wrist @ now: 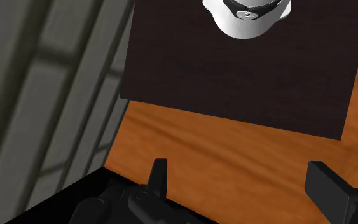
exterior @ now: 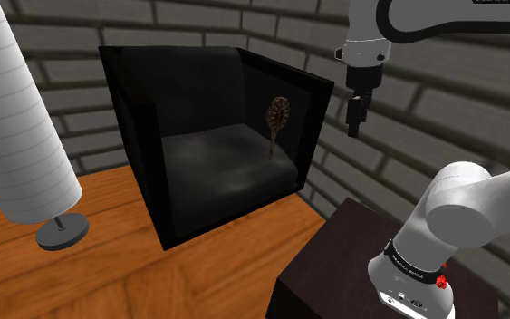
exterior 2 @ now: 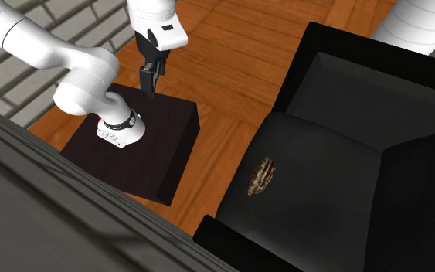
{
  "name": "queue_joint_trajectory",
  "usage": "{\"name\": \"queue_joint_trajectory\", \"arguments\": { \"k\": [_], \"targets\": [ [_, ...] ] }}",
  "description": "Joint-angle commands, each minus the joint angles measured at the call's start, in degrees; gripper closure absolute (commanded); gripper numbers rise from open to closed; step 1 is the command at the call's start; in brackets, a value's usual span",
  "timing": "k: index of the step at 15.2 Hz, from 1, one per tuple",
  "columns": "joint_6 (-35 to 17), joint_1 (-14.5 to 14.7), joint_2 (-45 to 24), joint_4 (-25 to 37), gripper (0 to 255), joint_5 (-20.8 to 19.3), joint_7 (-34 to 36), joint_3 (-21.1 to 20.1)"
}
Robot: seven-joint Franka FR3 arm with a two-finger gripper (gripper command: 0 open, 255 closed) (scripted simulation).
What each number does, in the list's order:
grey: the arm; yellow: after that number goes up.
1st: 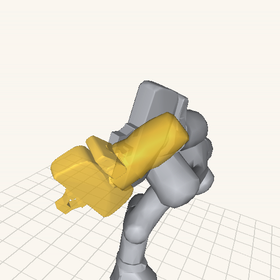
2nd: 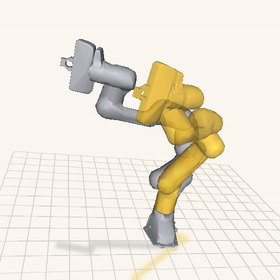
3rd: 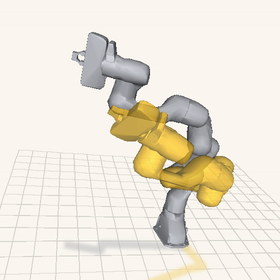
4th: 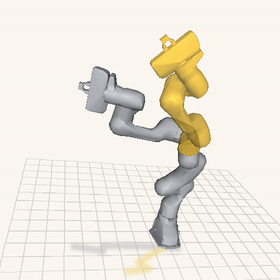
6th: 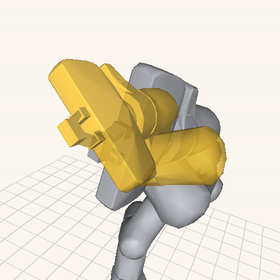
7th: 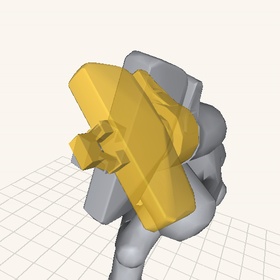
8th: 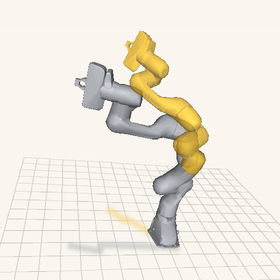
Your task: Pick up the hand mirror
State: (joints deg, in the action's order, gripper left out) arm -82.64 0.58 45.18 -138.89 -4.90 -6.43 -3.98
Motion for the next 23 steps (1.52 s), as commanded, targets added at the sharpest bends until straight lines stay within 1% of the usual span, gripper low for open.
{"name": "queue_joint_trajectory", "arguments": {
  "k": [1,4,7,12,15,17,20,23],
  "targets": [
    [0.0,0.0,0.0,0.0,0,0.0,0.0,0.0],
    [-4.7,0.3,-2.7,0.6,0,-2.5,-7.7,4.7],
    [-9.4,0.9,-6.3,2.1,0,-4.1,-15.4,9.2],
    [-16.5,2.6,-14.2,6.7,0,-4.4,-28.2,16.3],
    [-20.0,4.0,-19.8,10.6,0,-2.9,-36.2,20.2],
    [-21.9,5.1,-23.8,13.8,0,-1.1,-41.8,22.7],
    [-23.9,6.7,-30.3,19.1,0,2.7,-50.4,26.1],
    [-24.6,7.7,-37.3,25.5,0,7.8,-59.3,28.8]
  ]
}}
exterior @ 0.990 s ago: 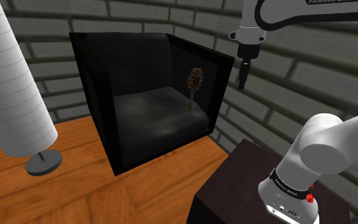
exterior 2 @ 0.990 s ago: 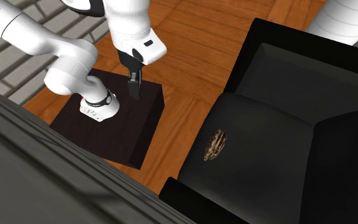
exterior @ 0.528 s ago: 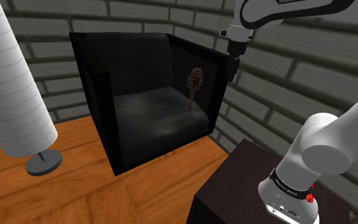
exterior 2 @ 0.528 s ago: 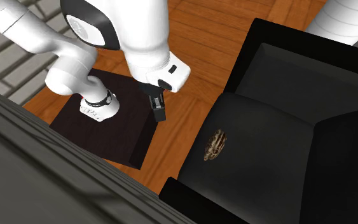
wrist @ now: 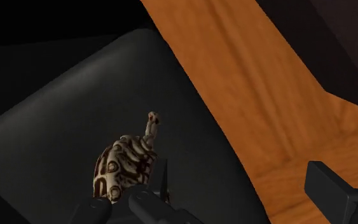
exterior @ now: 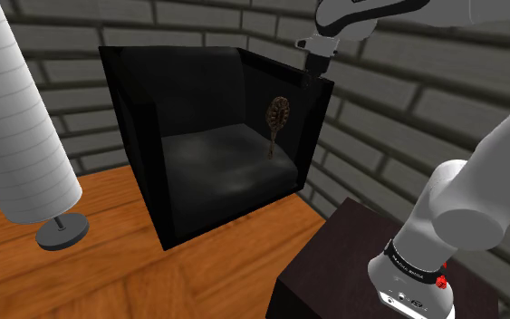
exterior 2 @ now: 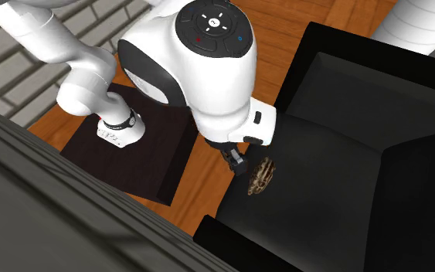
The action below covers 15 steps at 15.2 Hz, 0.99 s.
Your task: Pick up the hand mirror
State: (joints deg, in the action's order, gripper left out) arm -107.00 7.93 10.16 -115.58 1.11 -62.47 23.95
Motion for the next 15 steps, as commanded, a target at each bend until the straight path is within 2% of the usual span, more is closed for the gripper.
{"name": "queue_joint_trajectory", "arguments": {
  "k": [1,4,7,8,15],
  "targets": [
    [-0.1,0.6,-4.8,4.5,0,3.8,-6.2,1.6],
    [1.1,0.3,-12.3,12.2,0,10.0,-14.9,2.9],
    [3.8,-1.3,-20.1,21.0,0,16.2,-22.6,3.0],
    [4.4,-1.8,-21.5,22.7,0,17.2,-23.8,2.8],
    [-0.6,-1.7,-22.0,18.0,0,17.9,-25.1,2.4]
  ]
}}
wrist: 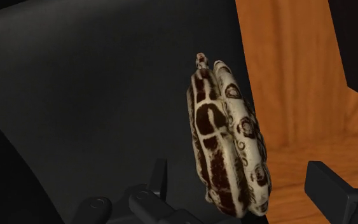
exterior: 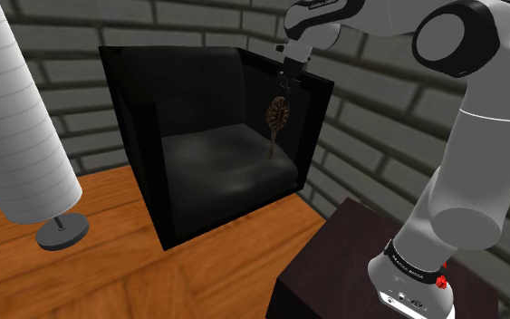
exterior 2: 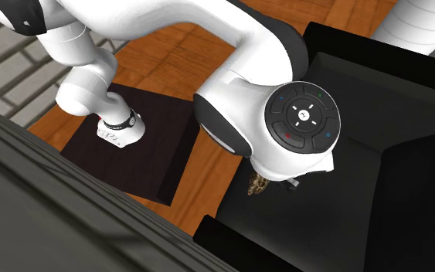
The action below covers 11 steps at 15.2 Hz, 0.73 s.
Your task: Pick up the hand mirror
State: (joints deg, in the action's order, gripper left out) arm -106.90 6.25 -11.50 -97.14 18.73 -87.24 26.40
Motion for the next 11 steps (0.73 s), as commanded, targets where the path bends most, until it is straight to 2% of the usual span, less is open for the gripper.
{"name": "queue_joint_trajectory", "arguments": {
  "k": [1,2,3,11],
  "targets": [
    [-1.1,-0.1,-0.4,-0.8,0,0.3,-0.4,0.0],
    [-1.1,-0.1,-0.4,-0.8,0,0.3,-0.4,0.0],
    [-1.0,0.0,-0.2,-0.9,255,0.2,-0.4,0.0],
    [-1.0,0.0,-0.1,-1.0,255,0.2,-0.4,0.0]
  ]
}}
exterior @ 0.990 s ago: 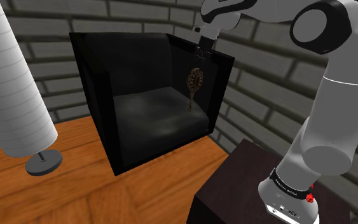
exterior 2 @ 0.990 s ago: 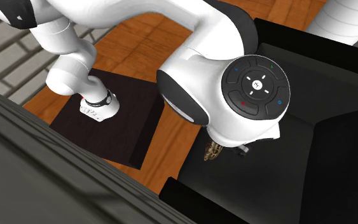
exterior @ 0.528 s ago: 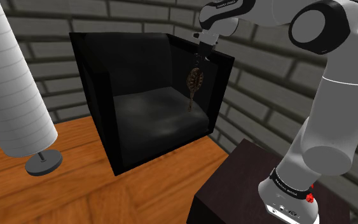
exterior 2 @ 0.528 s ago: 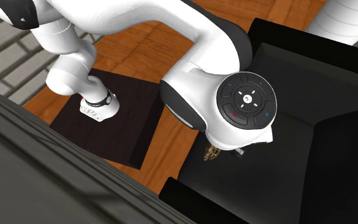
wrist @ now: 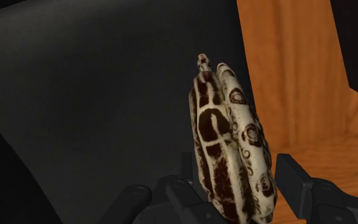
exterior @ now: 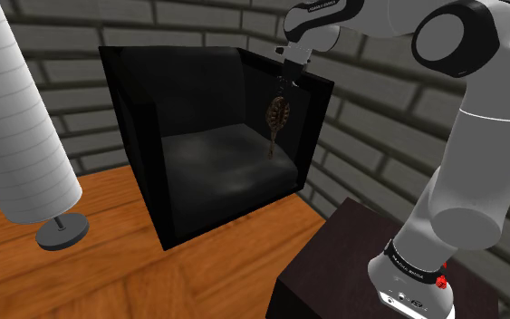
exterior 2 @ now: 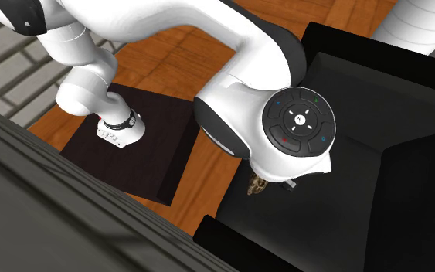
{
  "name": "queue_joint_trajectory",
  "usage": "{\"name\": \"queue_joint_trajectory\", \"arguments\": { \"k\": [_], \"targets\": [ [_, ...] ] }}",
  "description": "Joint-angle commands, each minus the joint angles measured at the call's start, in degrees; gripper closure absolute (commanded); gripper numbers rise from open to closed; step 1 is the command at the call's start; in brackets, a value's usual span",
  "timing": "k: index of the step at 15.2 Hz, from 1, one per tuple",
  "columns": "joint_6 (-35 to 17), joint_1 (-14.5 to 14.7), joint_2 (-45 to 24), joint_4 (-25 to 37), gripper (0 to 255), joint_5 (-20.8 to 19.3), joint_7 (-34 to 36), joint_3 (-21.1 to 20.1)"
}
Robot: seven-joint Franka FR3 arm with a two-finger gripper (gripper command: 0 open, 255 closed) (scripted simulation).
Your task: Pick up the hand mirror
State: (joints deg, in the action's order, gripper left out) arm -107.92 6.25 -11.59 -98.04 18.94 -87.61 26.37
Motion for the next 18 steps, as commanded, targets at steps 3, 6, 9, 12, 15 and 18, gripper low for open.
{"name": "queue_joint_trajectory", "arguments": {
  "k": [3,6,9,12,15,18],
  "targets": [
    [1.3,-0.1,-0.1,1.3,255,-0.2,0.3,0.1],
    [3.4,-0.2,0.2,3.3,255,-0.4,0.9,0.2],
    [5.6,-0.3,0.3,5.4,255,-0.7,1.4,0.2],
    [7.8,-0.4,0.3,7.7,255,-0.8,1.9,0.3],
    [10.1,-0.7,0.2,10.2,255,-0.8,2.4,0.4],
    [11.0,-0.7,0.1,11.2,255,-0.8,2.6,0.4]
  ]
}}
